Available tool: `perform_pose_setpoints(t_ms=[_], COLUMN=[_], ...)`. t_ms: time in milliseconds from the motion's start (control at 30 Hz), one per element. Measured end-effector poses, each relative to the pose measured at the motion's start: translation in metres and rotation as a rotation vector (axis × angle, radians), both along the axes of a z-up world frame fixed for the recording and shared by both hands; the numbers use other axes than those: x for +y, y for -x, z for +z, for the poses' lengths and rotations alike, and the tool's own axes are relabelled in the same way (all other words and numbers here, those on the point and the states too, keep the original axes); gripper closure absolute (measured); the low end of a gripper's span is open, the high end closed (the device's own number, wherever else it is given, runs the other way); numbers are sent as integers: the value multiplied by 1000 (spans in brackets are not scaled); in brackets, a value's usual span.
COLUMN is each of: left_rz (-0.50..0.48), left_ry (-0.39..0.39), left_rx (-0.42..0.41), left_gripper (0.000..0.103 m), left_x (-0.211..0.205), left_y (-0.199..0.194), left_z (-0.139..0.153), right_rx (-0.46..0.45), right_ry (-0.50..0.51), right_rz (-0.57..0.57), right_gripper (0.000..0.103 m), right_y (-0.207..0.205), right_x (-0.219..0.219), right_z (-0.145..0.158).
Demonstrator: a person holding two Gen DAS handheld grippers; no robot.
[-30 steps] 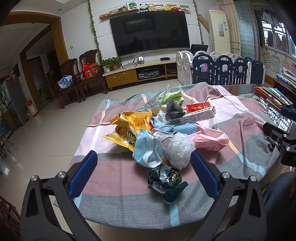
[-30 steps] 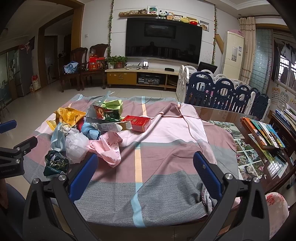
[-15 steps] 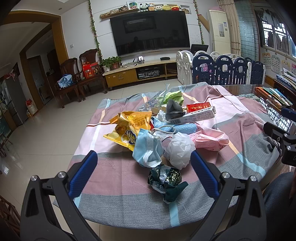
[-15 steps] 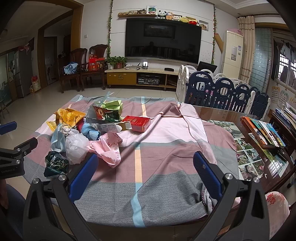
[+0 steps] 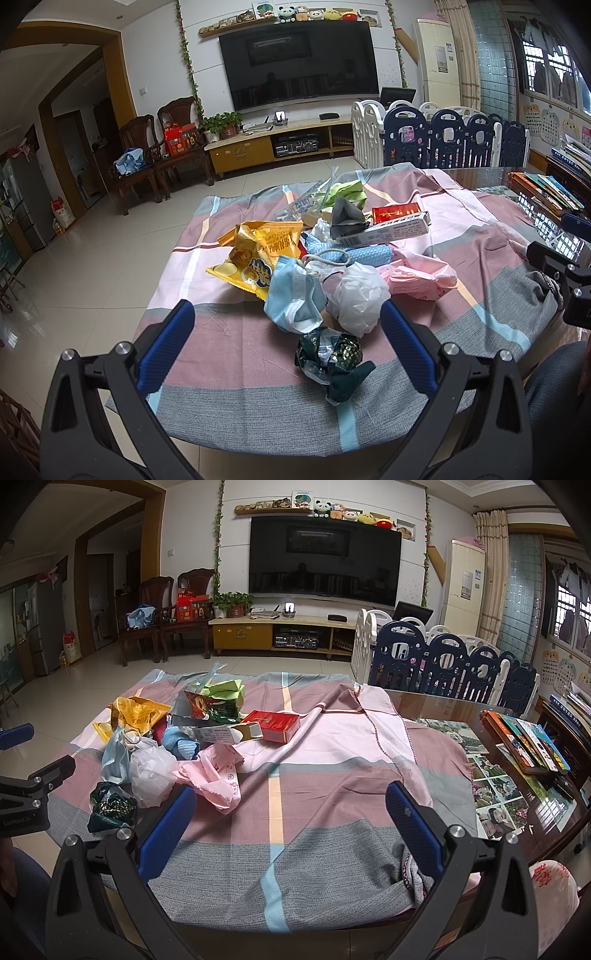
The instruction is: Collect trash
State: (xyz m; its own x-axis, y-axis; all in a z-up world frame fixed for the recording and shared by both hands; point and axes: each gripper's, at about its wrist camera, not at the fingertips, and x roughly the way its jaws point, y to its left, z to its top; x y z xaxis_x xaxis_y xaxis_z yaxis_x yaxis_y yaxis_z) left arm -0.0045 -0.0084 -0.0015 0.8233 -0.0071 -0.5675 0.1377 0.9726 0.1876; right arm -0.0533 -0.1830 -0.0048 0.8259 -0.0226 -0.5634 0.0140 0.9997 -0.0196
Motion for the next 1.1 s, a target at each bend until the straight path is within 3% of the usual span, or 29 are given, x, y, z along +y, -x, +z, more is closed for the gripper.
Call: perform_pose_setpoints(t_ms=[933, 1100], left_rz=[-11, -55], left_ry=[-1, 44], left_rx=[5, 1], left_gripper=[3, 3], left_x=[-2, 0], left_y=[1, 5], left_z=[-2, 1], right_rx=[-2, -21], right_ry=[-6, -6], right_rz=[-2, 1], right_gripper=[3, 3], right_y=[0, 2], right_x=[-1, -2], right_z=[0, 2])
